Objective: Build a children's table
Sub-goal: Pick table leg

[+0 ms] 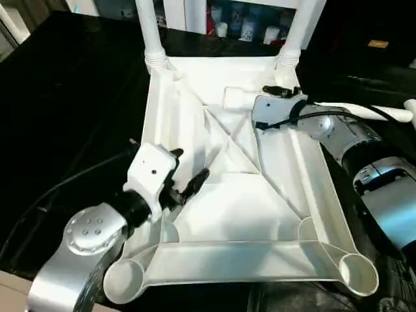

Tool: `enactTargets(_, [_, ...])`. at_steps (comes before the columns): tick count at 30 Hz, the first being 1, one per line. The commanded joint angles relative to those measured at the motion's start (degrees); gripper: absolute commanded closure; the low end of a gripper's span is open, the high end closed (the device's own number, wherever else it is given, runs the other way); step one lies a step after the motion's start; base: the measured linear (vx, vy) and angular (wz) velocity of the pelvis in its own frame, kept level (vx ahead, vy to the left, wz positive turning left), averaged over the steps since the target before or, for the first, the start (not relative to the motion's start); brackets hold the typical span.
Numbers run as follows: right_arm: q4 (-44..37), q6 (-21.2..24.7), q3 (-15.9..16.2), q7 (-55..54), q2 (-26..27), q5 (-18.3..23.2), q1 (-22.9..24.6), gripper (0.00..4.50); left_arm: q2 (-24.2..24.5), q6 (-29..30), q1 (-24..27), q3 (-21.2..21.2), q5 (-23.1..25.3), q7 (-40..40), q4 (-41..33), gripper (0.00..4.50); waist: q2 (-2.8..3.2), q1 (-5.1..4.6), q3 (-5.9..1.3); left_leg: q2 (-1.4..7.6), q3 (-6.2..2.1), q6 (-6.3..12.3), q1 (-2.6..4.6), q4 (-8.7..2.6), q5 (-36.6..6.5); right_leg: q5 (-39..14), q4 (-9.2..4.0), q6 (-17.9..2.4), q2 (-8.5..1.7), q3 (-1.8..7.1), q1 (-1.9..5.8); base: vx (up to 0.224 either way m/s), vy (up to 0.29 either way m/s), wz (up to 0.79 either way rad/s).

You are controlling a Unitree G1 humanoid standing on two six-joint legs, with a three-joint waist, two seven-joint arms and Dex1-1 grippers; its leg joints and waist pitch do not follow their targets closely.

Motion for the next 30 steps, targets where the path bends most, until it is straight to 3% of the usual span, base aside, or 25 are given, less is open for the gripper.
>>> enactTargets(1, [-1.0, -1.8, -0.8, 0.9, -0.9, 0.2, -0.2, 2.64, -0.2, -1.2, -0.2, -0.8, -0.4, 0.1, 1.0, 1.06, 0.96, 0.10, -5.75, 6.41, -1.98, 11.18, 2.39, -4.37, 1.0, 6.3, -1.30, -21.2, -4.24, 1.50, 3.16, 0.000, 0.000, 0.00])
enactTargets(6, [-4.8, -4.4, -2.6, 2.4, -3.4, 2.0, -0.3, 2.65, -1.6, -2.9, -1.8, -0.4, -0.2, 1.2, 3.6, 1.06, 0.70, 0.38, -6.67, 6.42, -1.83, 12.43, 2.17, -3.93, 2.3, 7.6, -0.88, -21.8, -4.32, 1.48, 3.54, 0.000, 0.000, 0.00])
enactTargets(10, [-17.7, -4.8, -7.9, 5.9, -6.8, 8.1, 3.1, 2.65, -5.0, -4.9, -3.0, 0.8, 0.9, 5.4, 6.7, 1.06, 0.30, 0.54, -7.62, 6.46, -1.82, 14.17, 1.92, -3.35, 3.8, 9.6, -0.54, -21.6, -4.38, 1.42, 3.84, 0.000, 0.000, 0.00])
enactTargets(11, [-23.5, -4.0, -9.2, 6.6, -8.0, 9.6, 5.2, 2.65, -5.8, -5.1, -3.5, 1.1, 1.4, 6.6, 7.6, 1.06, 0.20, 0.67, -7.49, 6.44, -1.85, 14.33, 1.80, -3.34, 3.6, 9.4, -0.62, -21.2, -4.34, 1.44, 3.85, 0.000, 0.000, 0.00])
enactTargets(12, [-30.6, -2.4, -10.8, 7.3, -9.2, 11.3, 8.1, 2.65, -6.8, -5.2, -4.3, 1.4, 1.6, 7.7, 8.7, 1.06, 0.15, 0.90, -7.97, 6.51, -1.90, 14.28, 1.91, -3.13, 3.2, 8.7, -0.51, -20.7, -4.31, 1.47, 3.86, 0.000, 0.000, 0.00])
enactTargets(14, [-35.8, -0.9, -12.0, 7.8, -10.0, 12.6, 10.8, 2.65, -7.5, -5.5, -4.6, 1.7, 1.6, 8.4, 9.1, 1.06, -0.03, 1.34, -8.07, 6.72, -1.88, 13.88, 2.11, -3.22, 2.1, 7.1, -0.77, -20.2, -4.44, 1.56, 3.75, 0.000, 0.000, 0.00])
enactTargets(16, [-54.1, 7.9, -17.4, 8.0, -10.3, 16.9, 21.6, 2.65, -8.6, -6.9, -4.6, 2.0, 1.5, 9.5, 9.7, 1.06, -0.43, 1.66, -8.31, 6.86, -1.88, 12.90, 2.14, -3.51, 0.1, 4.6, -1.25, -19.2, -4.63, 1.79, 3.97, 0.000, 0.000, 0.00])
enactTargets(17, [-56.0, 9.1, -18.0, 7.9, -10.2, 17.1, 22.8, 2.65, -8.6, -7.0, -4.5, 1.9, 1.6, 9.5, 9.8, 1.06, -0.14, 2.11, -8.26, 7.02, -1.85, 12.51, 2.33, -3.63, -0.1, 4.4, -1.40, -18.7, -4.67, 1.86, 3.77, 0.000, 0.000, 0.00])
enactTargets(18, [-67.8, 15.9, -21.6, 7.2, -8.8, 19.9, 30.1, 2.65, -9.2, -7.7, -3.8, 1.8, 1.7, 10.2, 10.0, 1.06, -0.35, 1.95, -8.64, 6.95, -1.99, 12.20, 2.28, -3.81, -0.2, 3.7, -1.32, -18.2, -4.35, 1.59, 3.78, 0.000, 0.000, 0.00])
enactTargets(19, [-67.8, 15.9, -21.6, 7.2, -8.8, 19.9, 30.1, 2.65, -9.2, -7.7, -3.8, 1.8, 1.7, 10.2, 10.0, 1.06, -0.44, 2.01, -8.60, 6.90, -1.94, 12.13, 2.27, -3.94, -0.4, 3.4, -1.54, -17.6, -4.29, 1.73, 3.84, 0.000, 0.000, 0.00])
enactTargets(21, [-75.2, 21.0, -24.0, 6.5, -7.3, 23.2, 34.3, 2.65, -10.0, -8.0, -3.4, 2.0, 1.7, 10.9, 10.1, 1.06, -0.28, 2.03, -9.01, 6.86, -2.05, 10.40, 2.42, -4.32, -3.6, -0.9, -1.69, -16.7, -4.22, 1.41, 3.57, 0.000, 0.000, 0.00])
enactTargets(24, [-85.8, 26.5, -26.8, 3.3, -4.4, 26.1, 40.2, 2.65, -10.6, -8.8, -3.1, 1.8, 1.6, 11.3, 10.5, 1.06, 0.14, 1.78, -8.42, 6.69, -1.85, 6.59, 2.60, -5.25, -10.5, -7.9, -2.78, -14.0, -4.12, 1.61, 3.00, 0.000, 0.000, 0.00])
enactTargets(26, [-90.1, 28.8, -26.6, 4.2, -4.5, 26.1, 42.6, 2.65, -10.7, -9.1, -3.2, 1.7, 1.6, 11.4, 10.8, 1.06, -0.18, 1.20, -8.07, 6.42, -2.03, 2.96, 2.79, -5.80, -17.7, -15.2, -3.14, -11.5, -3.94, 1.36, 2.76, 0.000, 0.000, 0.00])
enactTargets(27, [-95.1, 30.3, -25.0, 7.0, -6.2, 23.2, 46.2, 2.65, -11.0, -9.6, -3.1, 1.3, 1.6, 11.5, 11.1, 1.06, 0.09, 1.18, -8.13, 6.34, -2.03, 1.56, 2.71, -5.99, -17.1, -15.2, -3.63, -9.9, -3.62, 1.52, 2.30, 0.000, 0.000, 0.00])
enactTargets(28, [-98.0, 32.3, -24.5, 8.4, -6.8, 21.8, 48.7, 2.65, -11.1, -9.9, -3.0, 1.0, 1.7, 11.6, 11.2, 1.06, -0.03, 1.21, -8.65, 6.13, -1.62, 3.02, 2.54, -5.84, -11.2, -8.1, -3.71, -10.3, -2.87, 1.37, 1.50, 0.000, 0.000, 0.00])
enactTargets(29, [-98.7, 33.1, -24.5, 8.7, -6.8, 21.8, 49.5, 2.65, -11.1, -10.0, -2.9, 1.0, 1.7, 11.6, 11.2, 1.06, -0.08, 1.04, -9.12, 5.75, -1.40, 4.83, 2.08, -5.57, -7.2, -3.9, -3.59, -11.0, -2.51, 1.18, 1.40, 0.000, 0.000, 0.00])
enactTargets(30, [-99.2, 33.6, -24.7, 8.7, -6.7, 22.1, 50.4, 2.65, -11.1, -10.1, -2.7, 0.8, 1.7, 11.7, 11.1, 1.06, -0.12, 0.70, -9.95, 4.85, -1.11, 10.15, 0.59, -4.96, 0.9, 2.6, -3.41, -13.2, -1.99, 0.31, 0.99, 0.000, 0.000, 0.00])
